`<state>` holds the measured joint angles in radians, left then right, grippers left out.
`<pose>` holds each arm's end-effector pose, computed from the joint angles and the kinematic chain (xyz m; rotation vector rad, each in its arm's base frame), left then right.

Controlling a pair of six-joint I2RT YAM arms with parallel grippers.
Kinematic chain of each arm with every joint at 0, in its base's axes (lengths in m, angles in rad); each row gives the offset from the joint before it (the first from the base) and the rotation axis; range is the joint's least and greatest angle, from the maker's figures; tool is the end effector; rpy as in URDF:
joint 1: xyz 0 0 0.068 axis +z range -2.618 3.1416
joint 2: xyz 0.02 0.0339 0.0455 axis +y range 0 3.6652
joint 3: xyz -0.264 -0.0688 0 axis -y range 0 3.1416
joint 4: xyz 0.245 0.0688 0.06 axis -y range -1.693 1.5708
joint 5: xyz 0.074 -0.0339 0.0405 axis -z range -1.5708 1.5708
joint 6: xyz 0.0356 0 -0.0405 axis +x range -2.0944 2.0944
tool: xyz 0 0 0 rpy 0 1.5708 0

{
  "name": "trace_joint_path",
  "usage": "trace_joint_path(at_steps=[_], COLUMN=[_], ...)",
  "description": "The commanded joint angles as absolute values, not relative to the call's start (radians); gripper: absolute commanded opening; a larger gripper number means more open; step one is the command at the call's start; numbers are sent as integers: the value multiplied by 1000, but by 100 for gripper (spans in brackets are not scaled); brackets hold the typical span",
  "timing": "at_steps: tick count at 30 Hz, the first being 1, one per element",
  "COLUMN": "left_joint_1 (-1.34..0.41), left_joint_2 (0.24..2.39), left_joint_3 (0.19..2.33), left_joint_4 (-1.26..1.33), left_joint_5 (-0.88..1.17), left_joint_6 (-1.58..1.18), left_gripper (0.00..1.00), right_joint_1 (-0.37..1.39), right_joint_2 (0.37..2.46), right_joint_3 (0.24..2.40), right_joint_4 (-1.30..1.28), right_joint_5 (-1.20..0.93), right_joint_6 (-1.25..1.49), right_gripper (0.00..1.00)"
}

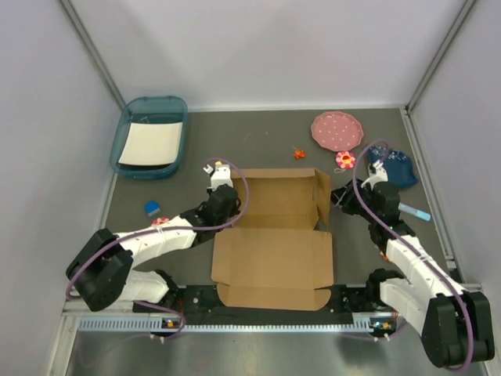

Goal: Fold the paper box

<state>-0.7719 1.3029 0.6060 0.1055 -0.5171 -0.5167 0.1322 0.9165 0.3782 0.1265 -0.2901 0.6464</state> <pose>0.2012 -0.1713 0.1983 -0.0259 2.0843 -0.2243 0.1964 0.0364 0.2056 0.3305 2.0247 0.7833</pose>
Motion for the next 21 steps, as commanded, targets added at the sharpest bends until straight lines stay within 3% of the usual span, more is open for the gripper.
trace_joint_path(at_steps=[1, 7, 15, 21], left_joint_1=[-773, -773, -773, -773], left_joint_2=[1333, 1338, 1335, 1335], left_joint_3=[624, 627, 640, 643], left_joint_4=[127, 127, 115, 115], left_joint_5=[-499, -495, -497, -499], left_joint_6=[-523, -526, -512, -502], left_gripper=[0, 0, 0, 0], right_joint_1=[127, 141, 222, 241], right_joint_2=[888, 885, 838, 816], right_joint_3=[359, 344, 364, 376], right_joint_4=[235, 271, 253, 245], right_joint_5=[-402, -443, -417, -411], right_joint_6=[640, 629, 578, 554], right_gripper=[36, 39, 55, 55])
